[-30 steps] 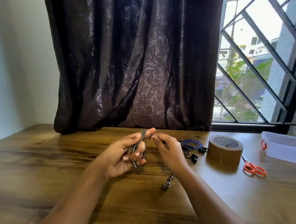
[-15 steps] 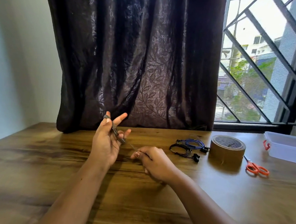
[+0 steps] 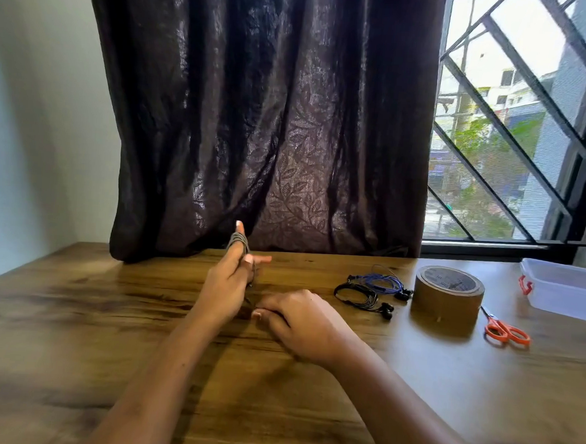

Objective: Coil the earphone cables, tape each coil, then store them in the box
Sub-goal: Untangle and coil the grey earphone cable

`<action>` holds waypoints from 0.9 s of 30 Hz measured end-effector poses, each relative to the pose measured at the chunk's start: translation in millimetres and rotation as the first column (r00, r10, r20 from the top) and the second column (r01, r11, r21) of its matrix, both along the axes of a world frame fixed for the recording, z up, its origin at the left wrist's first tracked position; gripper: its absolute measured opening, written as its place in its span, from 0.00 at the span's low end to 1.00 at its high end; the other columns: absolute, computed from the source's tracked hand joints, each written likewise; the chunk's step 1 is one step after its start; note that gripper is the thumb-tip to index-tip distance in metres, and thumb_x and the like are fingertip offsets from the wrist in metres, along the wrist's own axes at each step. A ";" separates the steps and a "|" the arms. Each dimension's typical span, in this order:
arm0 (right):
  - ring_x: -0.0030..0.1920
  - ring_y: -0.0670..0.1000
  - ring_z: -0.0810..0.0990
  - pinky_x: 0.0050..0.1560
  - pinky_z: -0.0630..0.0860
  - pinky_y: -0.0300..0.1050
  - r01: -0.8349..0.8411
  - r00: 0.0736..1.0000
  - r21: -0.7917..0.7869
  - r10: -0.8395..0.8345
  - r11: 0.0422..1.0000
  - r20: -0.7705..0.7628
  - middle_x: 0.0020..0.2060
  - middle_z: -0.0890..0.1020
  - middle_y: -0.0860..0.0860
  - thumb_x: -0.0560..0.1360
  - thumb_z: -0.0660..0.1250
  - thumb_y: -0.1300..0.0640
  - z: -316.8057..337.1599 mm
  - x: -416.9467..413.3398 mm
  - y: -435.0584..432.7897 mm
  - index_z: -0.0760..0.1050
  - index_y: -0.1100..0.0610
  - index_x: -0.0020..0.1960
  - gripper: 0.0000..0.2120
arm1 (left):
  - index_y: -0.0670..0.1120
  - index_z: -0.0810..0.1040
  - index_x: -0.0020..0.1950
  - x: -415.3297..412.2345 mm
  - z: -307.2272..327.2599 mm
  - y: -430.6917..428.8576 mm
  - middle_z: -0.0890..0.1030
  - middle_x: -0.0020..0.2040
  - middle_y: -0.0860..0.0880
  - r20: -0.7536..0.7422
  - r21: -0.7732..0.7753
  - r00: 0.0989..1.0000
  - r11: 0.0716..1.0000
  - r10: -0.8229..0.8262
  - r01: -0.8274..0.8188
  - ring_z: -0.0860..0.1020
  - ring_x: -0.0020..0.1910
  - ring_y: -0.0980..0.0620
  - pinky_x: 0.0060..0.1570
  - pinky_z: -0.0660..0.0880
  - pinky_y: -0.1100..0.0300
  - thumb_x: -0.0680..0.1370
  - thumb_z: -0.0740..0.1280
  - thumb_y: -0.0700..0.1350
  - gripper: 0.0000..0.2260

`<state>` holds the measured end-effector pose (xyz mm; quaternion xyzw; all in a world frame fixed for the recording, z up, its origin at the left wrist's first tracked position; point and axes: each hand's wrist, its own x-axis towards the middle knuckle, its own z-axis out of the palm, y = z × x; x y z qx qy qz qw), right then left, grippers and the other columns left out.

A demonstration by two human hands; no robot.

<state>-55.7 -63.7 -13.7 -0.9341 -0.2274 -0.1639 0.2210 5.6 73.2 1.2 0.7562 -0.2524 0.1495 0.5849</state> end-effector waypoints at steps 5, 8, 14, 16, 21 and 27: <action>0.46 0.50 0.80 0.44 0.76 0.48 0.011 0.980 0.005 -0.012 1.000 0.199 0.47 0.82 0.47 0.79 0.59 0.48 2.3 0.9 -10.5 0.78 0.49 0.51 0.10 | 0.51 0.57 0.74 0.2 -2.8 -2.5 0.68 0.68 0.54 -0.103 0.311 0.988 0.939 -0.118 0.145 0.69 0.68 0.57 0.62 0.61 0.72 0.82 0.55 0.38 0.22; 0.44 0.48 0.80 0.41 0.77 0.45 0.040 0.942 0.000 -0.038 0.999 0.333 0.44 0.82 0.46 0.78 0.58 0.46 1.8 3.3 -18.2 0.78 0.49 0.49 0.12 | 0.42 0.73 0.62 -11.6 0.6 -6.5 0.80 0.40 0.42 -0.329 0.243 0.915 0.916 -0.233 0.320 0.81 0.35 0.58 0.39 0.74 0.67 0.82 0.52 0.37 0.13; 0.36 0.48 0.78 0.33 0.74 0.42 0.116 0.863 -0.039 -0.081 0.993 0.499 0.40 0.79 0.45 0.79 0.59 0.44 1.5 4.0 -25.4 0.77 0.49 0.48 0.12 | 0.41 0.73 0.45 -19.4 4.1 0.1 0.69 0.23 0.47 -0.508 0.125 0.809 0.904 -0.296 0.409 0.70 0.23 0.52 0.37 0.73 0.55 0.82 0.48 0.39 0.15; 0.34 0.49 0.77 0.32 0.72 0.42 0.114 0.841 -0.034 -0.078 0.993 0.535 0.39 0.78 0.45 0.79 0.57 0.44 3.4 3.2 -23.7 0.76 0.50 0.48 0.13 | 0.42 0.73 0.44 -21.3 5.4 0.8 0.65 0.22 0.48 -0.568 0.027 0.751 0.904 -0.338 0.427 0.67 0.22 0.52 0.43 0.73 0.51 0.81 0.47 0.39 0.16; 0.39 0.49 0.76 0.37 0.71 0.42 0.040 0.877 0.062 -0.065 0.997 0.476 0.41 0.77 0.47 0.79 0.57 0.48 5.0 4.5 -22.3 0.77 0.53 0.51 0.13 | 0.41 0.74 0.50 -22.8 9.4 4.9 0.60 0.20 0.50 -0.678 -0.163 0.594 0.877 -0.432 0.453 0.61 0.18 0.54 0.50 0.75 0.44 0.79 0.47 0.41 0.16; 0.47 0.42 0.76 0.50 0.73 0.36 -0.091 0.935 0.334 -0.035 0.938 0.353 0.45 0.79 0.44 0.77 0.63 0.62 1.7 13.1 -24.5 0.78 0.55 0.50 0.07 | 0.38 0.79 0.50 -20.0 10.7 10.6 0.59 0.18 0.51 -0.670 -0.388 0.431 0.780 -0.604 0.490 0.59 0.16 0.55 0.41 0.78 0.48 0.73 0.52 0.43 0.18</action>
